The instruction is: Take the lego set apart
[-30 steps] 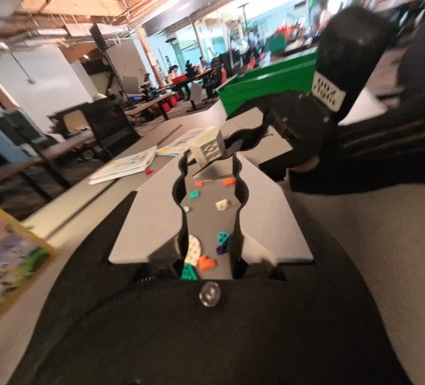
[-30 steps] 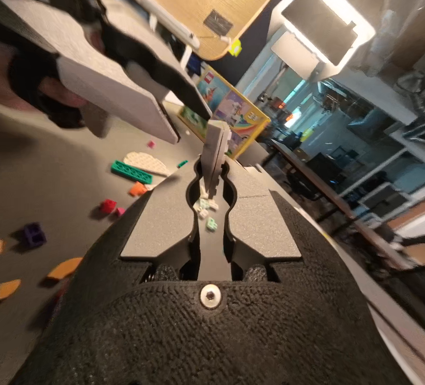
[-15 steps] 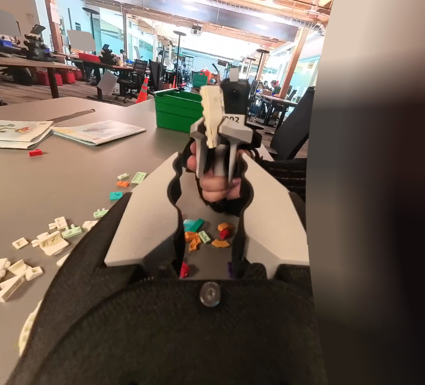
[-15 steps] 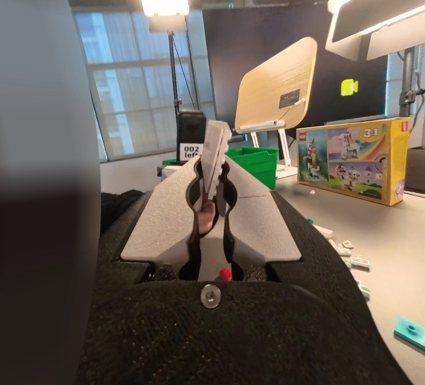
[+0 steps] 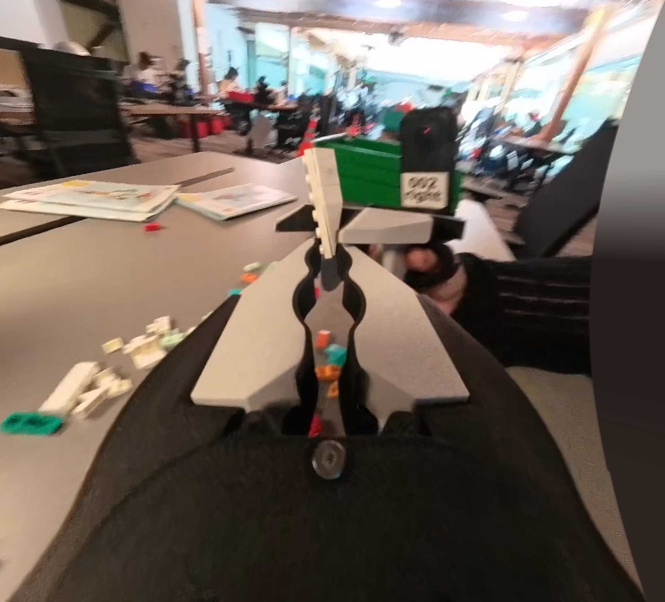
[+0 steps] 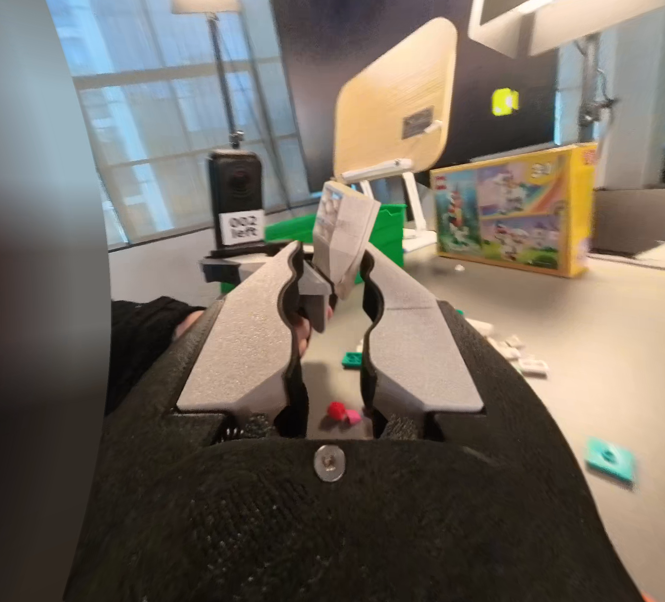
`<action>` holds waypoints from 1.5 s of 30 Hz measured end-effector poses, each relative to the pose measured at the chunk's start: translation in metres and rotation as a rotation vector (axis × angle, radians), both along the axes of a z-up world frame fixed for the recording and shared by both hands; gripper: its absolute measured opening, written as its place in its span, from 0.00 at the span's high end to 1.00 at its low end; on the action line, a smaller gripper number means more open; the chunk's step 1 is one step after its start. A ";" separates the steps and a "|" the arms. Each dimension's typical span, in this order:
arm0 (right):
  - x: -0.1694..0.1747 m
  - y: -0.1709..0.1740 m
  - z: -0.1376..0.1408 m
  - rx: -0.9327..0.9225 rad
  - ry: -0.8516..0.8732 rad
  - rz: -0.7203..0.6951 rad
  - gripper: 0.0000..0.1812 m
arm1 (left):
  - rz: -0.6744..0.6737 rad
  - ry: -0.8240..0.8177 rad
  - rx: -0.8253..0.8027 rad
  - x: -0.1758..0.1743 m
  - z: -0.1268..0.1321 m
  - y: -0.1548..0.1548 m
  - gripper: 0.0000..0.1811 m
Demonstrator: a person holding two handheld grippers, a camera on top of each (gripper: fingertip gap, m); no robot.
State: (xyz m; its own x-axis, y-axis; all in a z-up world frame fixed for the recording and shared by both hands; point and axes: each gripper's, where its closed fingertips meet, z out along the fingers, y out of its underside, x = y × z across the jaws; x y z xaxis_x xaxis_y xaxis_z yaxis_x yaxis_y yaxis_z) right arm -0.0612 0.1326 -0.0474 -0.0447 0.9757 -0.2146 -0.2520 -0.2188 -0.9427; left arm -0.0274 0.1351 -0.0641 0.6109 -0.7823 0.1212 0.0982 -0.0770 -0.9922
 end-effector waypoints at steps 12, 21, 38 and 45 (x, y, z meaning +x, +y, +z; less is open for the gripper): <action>0.002 0.018 -0.010 -0.208 -0.040 0.003 0.82 | 0.312 0.541 0.252 -0.013 -0.022 0.016 0.95; -0.001 0.013 -0.010 -0.190 -0.050 0.002 0.82 | 0.334 0.564 0.245 -0.009 -0.015 0.016 0.94; 0.007 0.013 -0.025 0.164 -0.246 -0.011 0.77 | -0.064 0.076 -0.235 -0.005 -0.029 0.003 0.93; 0.017 0.038 -0.017 0.580 -0.301 -0.403 0.73 | -0.073 -0.024 -0.464 -0.024 -0.044 0.011 0.93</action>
State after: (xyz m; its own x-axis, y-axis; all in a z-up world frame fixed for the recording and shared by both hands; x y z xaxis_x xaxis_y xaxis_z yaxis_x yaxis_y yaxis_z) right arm -0.0445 0.1710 -0.0645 0.3175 0.8643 0.3901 0.0784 0.3861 -0.9191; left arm -0.0511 0.1463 -0.1082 0.5491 -0.6829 0.4817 0.0984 -0.5196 -0.8487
